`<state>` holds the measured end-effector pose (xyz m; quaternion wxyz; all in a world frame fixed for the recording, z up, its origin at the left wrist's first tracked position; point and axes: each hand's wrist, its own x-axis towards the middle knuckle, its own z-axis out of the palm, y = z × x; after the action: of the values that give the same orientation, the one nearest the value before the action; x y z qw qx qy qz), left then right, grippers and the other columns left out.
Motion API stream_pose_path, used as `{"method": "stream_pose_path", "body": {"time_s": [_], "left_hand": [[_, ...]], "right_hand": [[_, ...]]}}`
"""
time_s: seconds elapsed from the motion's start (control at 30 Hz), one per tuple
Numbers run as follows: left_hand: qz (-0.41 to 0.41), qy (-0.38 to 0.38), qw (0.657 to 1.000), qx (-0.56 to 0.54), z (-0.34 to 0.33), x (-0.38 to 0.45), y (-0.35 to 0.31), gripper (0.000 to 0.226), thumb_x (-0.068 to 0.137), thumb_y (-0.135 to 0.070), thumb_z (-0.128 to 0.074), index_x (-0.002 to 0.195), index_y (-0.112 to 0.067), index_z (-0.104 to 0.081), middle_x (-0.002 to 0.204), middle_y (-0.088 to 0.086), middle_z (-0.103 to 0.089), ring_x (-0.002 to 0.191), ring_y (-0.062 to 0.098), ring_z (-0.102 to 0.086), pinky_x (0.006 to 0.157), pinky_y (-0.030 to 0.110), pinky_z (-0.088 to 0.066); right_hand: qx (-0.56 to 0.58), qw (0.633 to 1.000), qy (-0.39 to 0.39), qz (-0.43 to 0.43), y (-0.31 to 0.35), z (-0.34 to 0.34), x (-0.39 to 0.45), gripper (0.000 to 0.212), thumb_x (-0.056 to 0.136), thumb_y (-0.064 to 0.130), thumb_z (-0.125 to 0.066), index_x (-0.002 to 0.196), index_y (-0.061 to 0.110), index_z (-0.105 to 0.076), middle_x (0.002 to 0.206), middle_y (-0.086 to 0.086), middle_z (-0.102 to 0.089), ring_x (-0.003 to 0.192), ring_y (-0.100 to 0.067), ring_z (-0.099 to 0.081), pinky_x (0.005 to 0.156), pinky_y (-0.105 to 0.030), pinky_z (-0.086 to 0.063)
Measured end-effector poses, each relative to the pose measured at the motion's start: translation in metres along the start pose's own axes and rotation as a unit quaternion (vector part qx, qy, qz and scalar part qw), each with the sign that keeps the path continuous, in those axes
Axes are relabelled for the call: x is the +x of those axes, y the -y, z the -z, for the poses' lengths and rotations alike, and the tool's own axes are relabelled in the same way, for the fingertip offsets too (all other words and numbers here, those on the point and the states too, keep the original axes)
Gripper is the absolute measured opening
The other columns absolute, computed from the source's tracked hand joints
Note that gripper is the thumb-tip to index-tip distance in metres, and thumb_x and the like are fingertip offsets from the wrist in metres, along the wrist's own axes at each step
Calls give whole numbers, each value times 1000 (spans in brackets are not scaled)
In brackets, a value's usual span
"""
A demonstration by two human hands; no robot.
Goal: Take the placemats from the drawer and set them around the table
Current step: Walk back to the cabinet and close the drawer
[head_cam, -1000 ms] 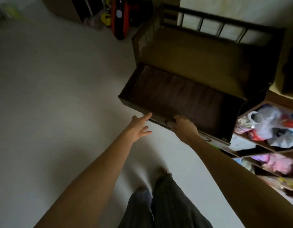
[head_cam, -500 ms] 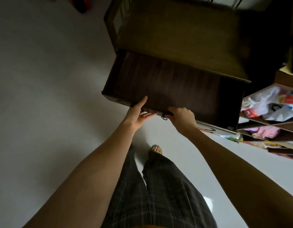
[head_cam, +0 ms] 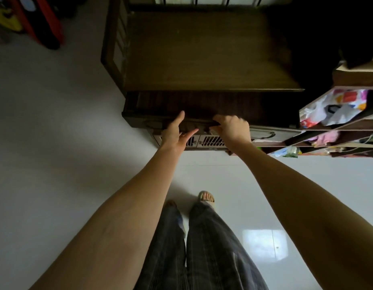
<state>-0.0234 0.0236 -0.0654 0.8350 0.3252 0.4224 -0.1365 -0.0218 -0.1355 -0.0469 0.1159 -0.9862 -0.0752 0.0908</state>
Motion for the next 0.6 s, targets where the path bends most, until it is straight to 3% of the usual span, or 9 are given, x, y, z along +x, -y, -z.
{"method": "stream_pose_path", "body": {"time_s": [0.13, 0.2, 0.3, 0.37, 0.6], "left_hand": [[5, 8, 1000, -6, 1, 8, 3, 59, 81, -17, -76, 132, -13, -47, 134, 20, -45, 127, 38, -44, 84, 52, -57], [7, 15, 1000, -6, 5, 9, 5, 52, 81, -15, -75, 126, -13, -50, 128, 20, -48, 122, 37, -47, 86, 52, -56], [11, 21, 1000, 8, 6, 4, 9, 28, 85, -11, -71, 109, -9, -57, 121, 20, -51, 113, 35, -52, 89, 51, -55], [19, 22, 1000, 6, 8, -2, 13, 24, 85, -9, -70, 105, -8, -57, 121, 20, -50, 110, 35, -52, 88, 51, -55], [12, 27, 1000, 9, -4, -1, 3, 37, 87, -14, -70, 119, -9, -54, 124, 20, -48, 122, 39, -47, 86, 49, -57]], "right_hand": [[-5, 998, -60, 3, -5, -14, 1, 26, 91, 30, -60, 111, 14, -65, 97, -11, -70, 96, -31, -62, 84, -36, -43], [29, 996, -87, -18, -4, -23, -3, 26, 90, 28, -61, 111, 13, -65, 102, -9, -70, 100, -30, -60, 87, -37, -39], [54, 998, -43, -10, -9, -21, -3, 26, 90, 26, -62, 111, 11, -65, 104, -10, -69, 103, -30, -58, 90, -37, -36], [61, 998, -16, -5, -14, -17, -6, 24, 89, 24, -63, 108, 10, -66, 103, -10, -69, 102, -29, -57, 91, -38, -36], [79, 996, -42, -22, -11, -16, 8, 22, 91, 27, -61, 107, 13, -66, 100, -7, -70, 99, -27, -60, 94, -39, -36]]}}
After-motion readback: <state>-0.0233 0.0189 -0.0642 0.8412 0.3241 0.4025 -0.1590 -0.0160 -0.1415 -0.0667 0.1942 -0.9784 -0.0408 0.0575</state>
